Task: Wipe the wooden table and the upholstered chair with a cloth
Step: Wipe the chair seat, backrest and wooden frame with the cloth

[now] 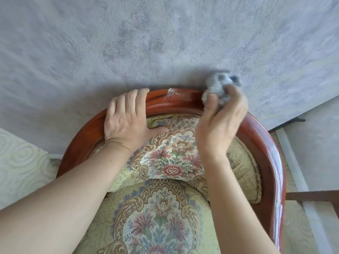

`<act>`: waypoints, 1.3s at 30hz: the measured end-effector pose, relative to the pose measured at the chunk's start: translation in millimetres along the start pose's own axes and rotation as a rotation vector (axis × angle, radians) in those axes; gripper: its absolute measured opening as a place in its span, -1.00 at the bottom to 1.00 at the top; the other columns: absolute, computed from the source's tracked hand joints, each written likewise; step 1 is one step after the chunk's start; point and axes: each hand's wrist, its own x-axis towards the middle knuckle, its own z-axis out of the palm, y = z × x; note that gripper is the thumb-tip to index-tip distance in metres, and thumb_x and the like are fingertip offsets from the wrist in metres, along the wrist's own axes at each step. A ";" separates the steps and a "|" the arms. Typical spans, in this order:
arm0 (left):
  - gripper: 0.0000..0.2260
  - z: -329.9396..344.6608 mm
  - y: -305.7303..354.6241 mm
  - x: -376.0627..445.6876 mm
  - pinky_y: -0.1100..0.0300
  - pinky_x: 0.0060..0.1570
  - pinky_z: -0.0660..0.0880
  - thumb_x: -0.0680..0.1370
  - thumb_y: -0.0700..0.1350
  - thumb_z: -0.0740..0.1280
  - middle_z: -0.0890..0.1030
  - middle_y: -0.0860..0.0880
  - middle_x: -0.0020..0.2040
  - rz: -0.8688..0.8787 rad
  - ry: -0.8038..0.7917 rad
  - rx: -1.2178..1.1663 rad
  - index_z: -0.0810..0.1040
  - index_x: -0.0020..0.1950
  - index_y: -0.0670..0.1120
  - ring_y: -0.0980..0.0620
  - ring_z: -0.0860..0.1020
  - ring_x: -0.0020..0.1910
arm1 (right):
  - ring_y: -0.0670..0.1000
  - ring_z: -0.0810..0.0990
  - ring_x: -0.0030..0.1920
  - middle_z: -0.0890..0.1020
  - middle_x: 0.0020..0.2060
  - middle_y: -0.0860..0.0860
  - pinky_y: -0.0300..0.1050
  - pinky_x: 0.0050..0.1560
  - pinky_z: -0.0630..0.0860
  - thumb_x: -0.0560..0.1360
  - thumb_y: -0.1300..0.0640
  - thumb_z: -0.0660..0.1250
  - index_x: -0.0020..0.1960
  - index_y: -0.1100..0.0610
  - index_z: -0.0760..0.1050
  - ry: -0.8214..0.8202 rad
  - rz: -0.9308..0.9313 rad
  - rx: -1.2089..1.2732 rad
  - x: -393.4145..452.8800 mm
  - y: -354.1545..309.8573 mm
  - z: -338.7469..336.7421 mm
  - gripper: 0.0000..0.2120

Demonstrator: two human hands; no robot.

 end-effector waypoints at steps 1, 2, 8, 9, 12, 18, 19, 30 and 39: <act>-0.02 1.0 0.3 0.1 -0.03 0.20 0.32 0.33 0.61 0.19 0.53 -0.14 0.23 -0.002 0.008 0.002 0.40 0.41 -0.15 -0.18 0.49 0.13 | 0.24 0.50 0.21 0.56 0.14 0.21 0.26 0.29 0.37 0.66 0.03 0.16 0.22 0.24 0.44 -0.069 -0.107 -0.013 -3.8 -9.3 8.7 -0.70; -0.06 1.8 1.1 -0.2 -0.04 0.19 0.33 0.35 0.59 0.19 0.53 -0.13 0.22 -0.009 0.021 -0.002 0.40 0.40 -0.15 -0.17 0.48 0.11 | 0.27 0.48 0.26 0.56 0.14 0.23 0.26 0.36 0.32 0.65 0.04 0.19 0.21 0.24 0.45 -0.151 -0.188 -0.039 -8.5 -17.7 17.8 -0.71; -0.22 3.0 3.9 -0.2 -0.05 0.15 0.39 0.50 0.47 0.12 0.56 -0.12 0.18 -0.033 0.124 -0.074 0.45 0.37 -0.17 -0.17 0.50 0.06 | 0.34 0.46 0.30 0.57 0.20 0.23 0.24 0.47 0.22 0.63 0.04 0.27 0.25 0.15 0.57 -0.314 -0.371 -0.260 -25.2 -16.2 36.6 -0.72; -0.16 3.4 2.4 -0.7 -0.05 0.16 0.39 0.46 0.52 0.14 0.56 -0.12 0.20 -0.025 0.105 -0.070 0.44 0.38 -0.16 -0.17 0.50 0.08 | 0.33 0.47 0.29 0.57 0.20 0.23 0.24 0.46 0.23 0.63 0.04 0.27 0.24 0.14 0.57 -0.306 -0.397 -0.269 -22.8 -11.3 34.6 -0.73; -0.03 3.1 -1.2 -1.2 -0.05 0.22 0.34 0.33 0.59 0.27 0.54 -0.13 0.25 -0.015 0.036 -0.052 0.40 0.42 -0.15 -0.16 0.47 0.16 | 0.31 0.47 0.28 0.56 0.22 0.24 0.22 0.47 0.24 0.64 0.06 0.25 0.21 0.15 0.56 -0.262 -0.379 -0.314 -16.6 3.9 25.9 -0.76; 0.06 -3.5 -0.3 1.4 -0.03 0.26 0.27 0.22 0.58 0.36 0.52 -0.15 0.28 -0.020 -0.040 -0.033 0.36 0.45 -0.16 -0.17 0.45 0.21 | 0.36 0.44 0.27 0.51 0.20 0.31 0.24 0.34 0.33 0.63 0.14 0.19 0.16 0.13 0.31 -0.189 -0.110 -0.423 -8.2 62.5 -25.0 -0.86; 0.06 -3.7 0.0 1.4 -0.03 0.26 0.27 0.22 0.57 0.36 0.52 -0.16 0.28 -0.020 -0.041 -0.032 0.36 0.45 -0.16 -0.18 0.46 0.21 | 0.36 0.44 0.25 0.50 0.19 0.32 0.23 0.32 0.33 0.63 0.14 0.16 0.16 0.15 0.30 -0.175 -0.046 -0.437 -9.8 73.4 -36.4 -0.86; -0.04 4.1 -1.3 -1.2 -0.04 0.19 0.32 0.36 0.59 0.23 0.53 -0.15 0.23 0.006 0.040 -0.032 0.40 0.42 -0.17 -0.16 0.44 0.15 | 0.36 0.43 0.31 0.53 0.18 0.30 0.29 0.45 0.22 0.64 0.20 0.15 0.20 0.18 0.33 -0.120 -0.175 -0.018 -24.4 10.0 -0.5 -0.85; -0.58 1.1 5.5 1.1 -0.04 0.05 0.37 0.64 0.10 0.12 0.56 -0.20 0.08 -0.018 0.181 -0.032 0.44 0.25 -0.23 -0.18 0.41 0.00 | 0.33 0.38 0.42 0.54 0.31 0.24 0.18 0.54 0.13 0.53 0.32 0.30 0.09 0.24 0.48 -0.384 -0.413 -0.130 -44.4 -24.9 43.7 -0.85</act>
